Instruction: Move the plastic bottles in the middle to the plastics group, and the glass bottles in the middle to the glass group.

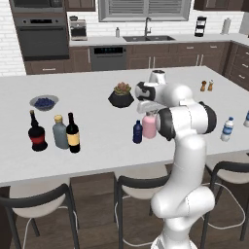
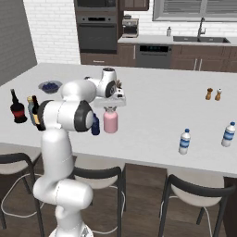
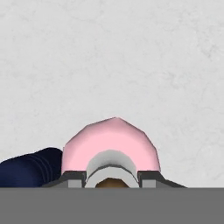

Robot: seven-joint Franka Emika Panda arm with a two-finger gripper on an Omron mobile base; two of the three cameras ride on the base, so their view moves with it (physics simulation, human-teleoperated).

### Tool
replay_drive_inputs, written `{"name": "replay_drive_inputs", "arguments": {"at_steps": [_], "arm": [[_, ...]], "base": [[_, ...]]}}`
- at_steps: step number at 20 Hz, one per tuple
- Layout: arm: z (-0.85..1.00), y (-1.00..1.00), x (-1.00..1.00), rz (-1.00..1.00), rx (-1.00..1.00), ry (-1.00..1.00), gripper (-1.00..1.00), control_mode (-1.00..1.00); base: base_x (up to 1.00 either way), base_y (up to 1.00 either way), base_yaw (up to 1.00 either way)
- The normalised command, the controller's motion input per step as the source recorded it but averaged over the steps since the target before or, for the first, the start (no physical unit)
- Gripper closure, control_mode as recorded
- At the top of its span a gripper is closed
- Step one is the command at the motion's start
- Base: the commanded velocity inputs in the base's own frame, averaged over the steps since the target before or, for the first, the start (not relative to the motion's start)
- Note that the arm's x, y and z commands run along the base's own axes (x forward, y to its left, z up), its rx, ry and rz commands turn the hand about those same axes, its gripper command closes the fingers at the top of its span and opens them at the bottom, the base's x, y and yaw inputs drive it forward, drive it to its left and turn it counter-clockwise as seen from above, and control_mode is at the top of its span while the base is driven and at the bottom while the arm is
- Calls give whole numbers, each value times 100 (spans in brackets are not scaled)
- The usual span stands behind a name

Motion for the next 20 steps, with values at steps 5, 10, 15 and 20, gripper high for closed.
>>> {"name": "replay_drive_inputs", "arguments": {"at_steps": [5,10,15,20], "arm": [[57,-4,-54,0,1,-8,100,-100],[63,-1,-92,0,2,-8,100,-100],[44,0,-99,0,0,-2,100,-100],[22,26,-63,1,0,-3,100,-100]], "base": [[0,0,0],[0,0,0],[0,0,0],[0,0,0]]}}
